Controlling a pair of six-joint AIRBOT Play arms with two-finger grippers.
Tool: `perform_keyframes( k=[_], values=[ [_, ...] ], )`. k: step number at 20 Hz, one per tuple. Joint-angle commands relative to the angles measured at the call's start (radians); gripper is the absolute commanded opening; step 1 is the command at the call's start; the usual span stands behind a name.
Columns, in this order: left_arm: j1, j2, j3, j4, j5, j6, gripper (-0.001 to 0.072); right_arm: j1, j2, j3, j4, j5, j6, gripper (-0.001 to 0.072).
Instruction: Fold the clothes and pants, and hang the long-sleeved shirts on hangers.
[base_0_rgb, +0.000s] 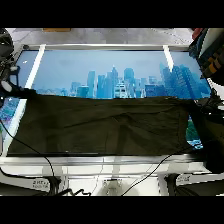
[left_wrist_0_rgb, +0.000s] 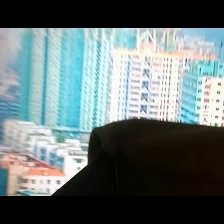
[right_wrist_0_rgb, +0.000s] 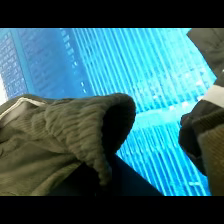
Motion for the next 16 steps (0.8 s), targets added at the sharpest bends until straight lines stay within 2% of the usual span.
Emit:
perform_keyframes(
  k=[1,5,8,10,14,16],
  values=[
    [0.019,0.079,0.001,-0.001,0.083,0.031,0.0014,0.0,0.0,0.0,0.004,0.0,0.0,0.0035],
    [0.023,0.022,0.0,-0.034,0.284,-0.091,0.0015,0.003,0.0,0.0,0.066,-0.027,0.0,0.0035],
    [0.02,-0.074,0.0,-0.034,0.415,-0.175,0.0015,0.043,0.0,0.0,0.071,-0.121,0.0,0.0035],
    [0.008,-0.124,0.0,-0.034,0.472,-0.206,0.0015,0.09,0.0,0.0,0.073,-0.227,0.0,0.0035],
    [-0.03,-0.169,0.0,-0.033,0.688,-0.208,0.0015,0.201,0.0,0.0,0.08,-0.513,0.0,0.0035],
    [-0.039,-0.183,0.0,-0.033,0.75,-0.208,0.0015,0.262,0.0,0.0,0.08,-0.66,0.0,0.0035]
  ],
)
